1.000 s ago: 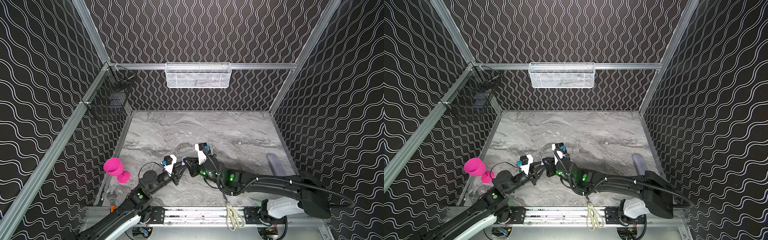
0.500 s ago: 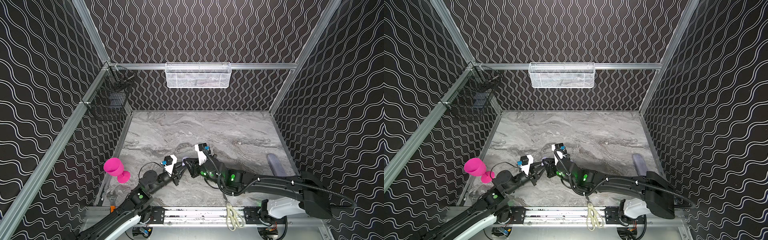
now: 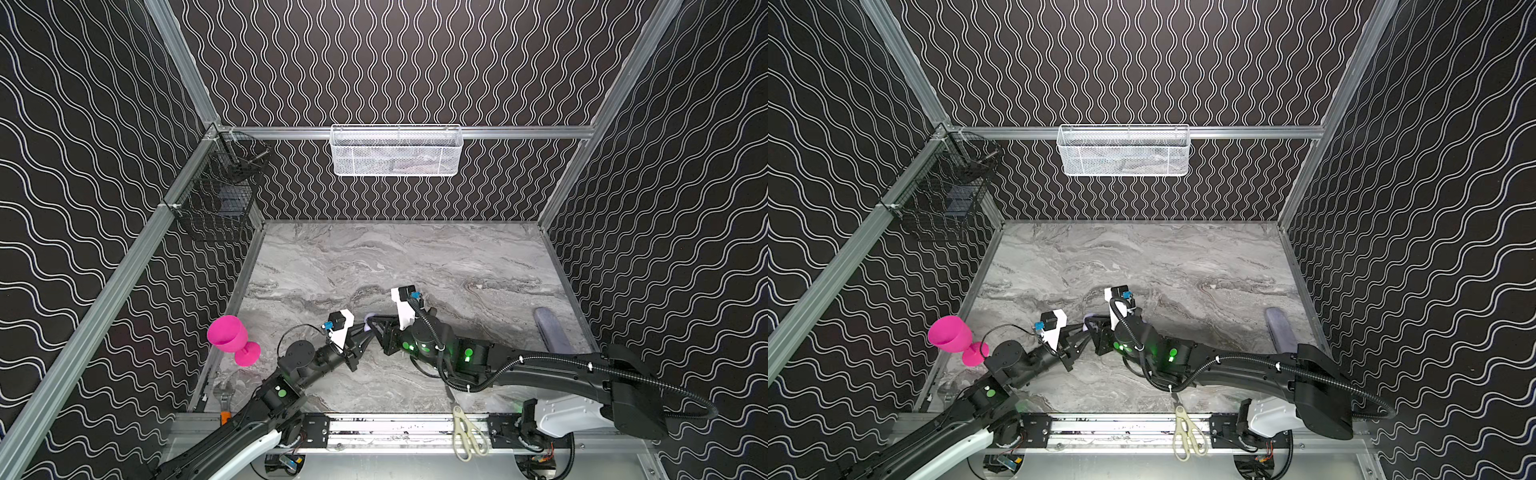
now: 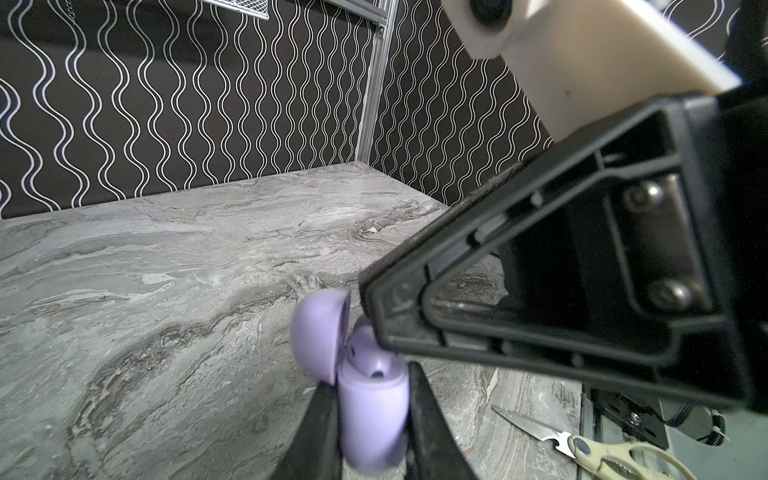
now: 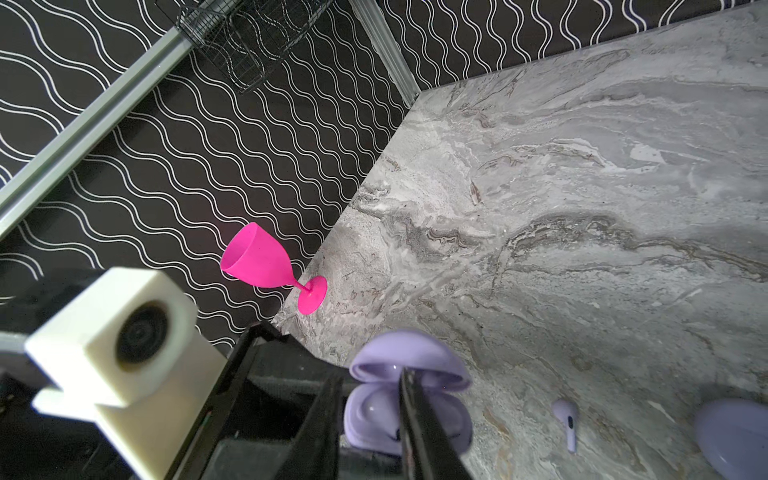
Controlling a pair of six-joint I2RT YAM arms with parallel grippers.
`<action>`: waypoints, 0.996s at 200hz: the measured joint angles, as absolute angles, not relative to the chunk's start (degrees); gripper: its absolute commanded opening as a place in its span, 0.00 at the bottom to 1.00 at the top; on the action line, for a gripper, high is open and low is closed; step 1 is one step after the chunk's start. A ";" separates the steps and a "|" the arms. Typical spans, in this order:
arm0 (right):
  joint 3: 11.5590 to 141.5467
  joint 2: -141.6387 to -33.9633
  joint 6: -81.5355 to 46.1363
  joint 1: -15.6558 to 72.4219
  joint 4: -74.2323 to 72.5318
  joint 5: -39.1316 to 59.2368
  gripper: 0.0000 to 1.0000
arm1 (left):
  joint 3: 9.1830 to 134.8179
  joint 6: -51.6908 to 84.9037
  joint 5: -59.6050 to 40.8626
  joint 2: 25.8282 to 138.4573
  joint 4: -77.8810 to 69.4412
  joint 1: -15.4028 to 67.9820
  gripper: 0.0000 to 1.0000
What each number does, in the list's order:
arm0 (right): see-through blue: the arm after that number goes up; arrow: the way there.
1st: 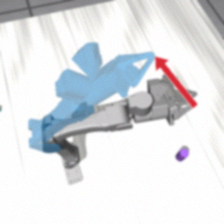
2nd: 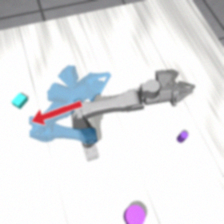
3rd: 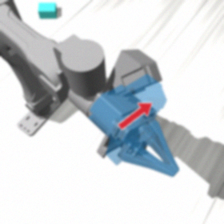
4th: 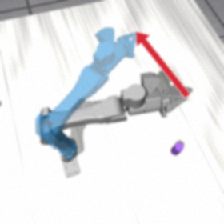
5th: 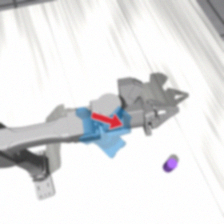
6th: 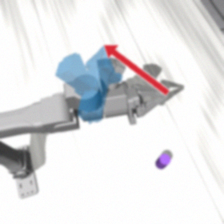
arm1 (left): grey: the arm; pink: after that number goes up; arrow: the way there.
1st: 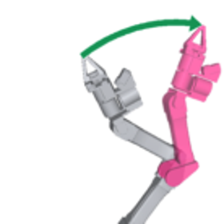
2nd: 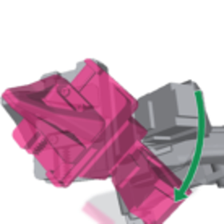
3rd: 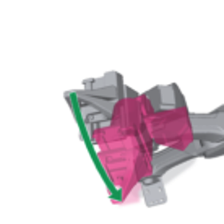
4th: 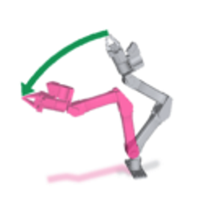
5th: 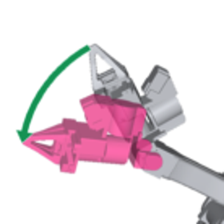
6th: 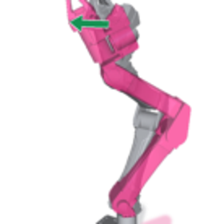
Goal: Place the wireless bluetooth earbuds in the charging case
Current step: 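Open the right gripper to release the earbud inside the case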
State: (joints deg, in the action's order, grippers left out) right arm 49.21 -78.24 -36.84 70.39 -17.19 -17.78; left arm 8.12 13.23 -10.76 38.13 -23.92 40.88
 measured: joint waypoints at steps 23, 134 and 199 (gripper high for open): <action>49.21 -78.04 -36.82 70.37 -17.04 -18.04 0.27 | 8.12 13.23 -10.76 38.13 -23.92 40.88 0.15; 49.08 -77.25 -36.38 70.06 -16.19 -19.25 0.29 | 8.12 13.21 -10.79 38.35 -23.94 40.84 0.15; 48.36 -74.61 -36.36 69.32 -12.86 -20.49 0.41 | 8.12 13.17 -11.88 40.42 -25.23 40.84 0.16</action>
